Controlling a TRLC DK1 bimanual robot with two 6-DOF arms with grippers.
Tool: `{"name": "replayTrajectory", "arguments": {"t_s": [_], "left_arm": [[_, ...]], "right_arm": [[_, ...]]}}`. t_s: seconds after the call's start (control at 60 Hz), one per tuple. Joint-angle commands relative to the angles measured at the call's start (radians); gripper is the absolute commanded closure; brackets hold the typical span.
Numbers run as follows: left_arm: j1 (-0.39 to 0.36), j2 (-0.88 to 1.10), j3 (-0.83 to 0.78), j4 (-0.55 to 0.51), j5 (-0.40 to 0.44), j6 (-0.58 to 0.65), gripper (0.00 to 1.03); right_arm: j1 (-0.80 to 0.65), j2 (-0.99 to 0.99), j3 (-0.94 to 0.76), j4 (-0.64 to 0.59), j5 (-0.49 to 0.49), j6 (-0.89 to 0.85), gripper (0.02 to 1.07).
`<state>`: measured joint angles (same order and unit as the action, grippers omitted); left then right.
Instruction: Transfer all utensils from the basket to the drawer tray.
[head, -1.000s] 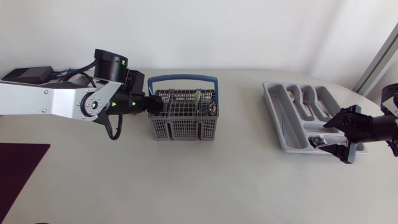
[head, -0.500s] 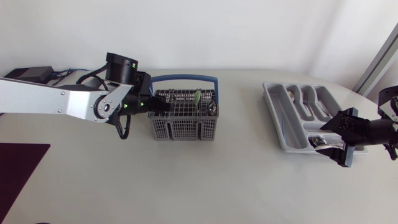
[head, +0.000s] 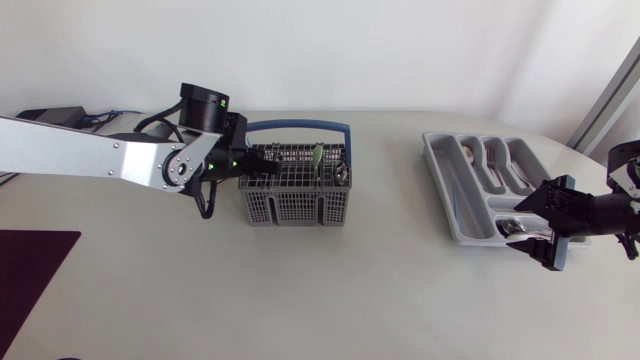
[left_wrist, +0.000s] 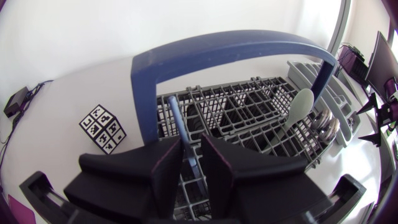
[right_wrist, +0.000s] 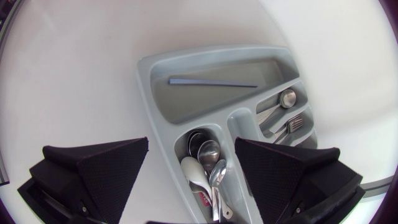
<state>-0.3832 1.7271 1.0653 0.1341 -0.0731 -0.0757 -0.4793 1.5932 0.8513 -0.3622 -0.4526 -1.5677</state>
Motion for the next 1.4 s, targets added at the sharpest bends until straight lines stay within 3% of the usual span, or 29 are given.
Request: {"name": "replayTrajectory", "arguments": {"t_s": [0.0,0.133,0.4,0.8,1.017,1.183,1.383], "left_arm": [[-0.013,0.008,0.002,0.024,-0.01,-0.012,0.99],[-0.029,-0.043,-0.067,0.088,-0.024,-0.003,1.0],[-0.109,-0.115,-0.166,0.242,-0.143,0.1,1.0],[-0.121,-0.178,-0.2,0.329,-0.189,0.155,1.0],[-0.105,-0.258,-0.154,0.323,-0.189,0.154,0.98],[-0.095,-0.322,-0.091,0.257,-0.182,0.146,0.98],[-0.083,-0.402,0.001,0.039,-0.053,0.025,0.99]], "right_arm": [[-0.005,-0.001,-0.023,0.005,-0.012,-0.012,0.07],[-0.013,-0.001,-0.023,0.005,-0.014,-0.02,0.07],[-0.012,-0.016,-0.031,-0.001,-0.014,-0.018,0.07],[0.001,-0.087,-0.072,-0.037,-0.034,-0.009,0.07],[0.038,-0.17,-0.08,-0.067,-0.06,0.06,0.07],[0.067,-0.246,-0.075,-0.095,-0.107,0.158,0.07],[0.146,-0.361,-0.031,-0.17,-0.152,0.38,0.07]]}}
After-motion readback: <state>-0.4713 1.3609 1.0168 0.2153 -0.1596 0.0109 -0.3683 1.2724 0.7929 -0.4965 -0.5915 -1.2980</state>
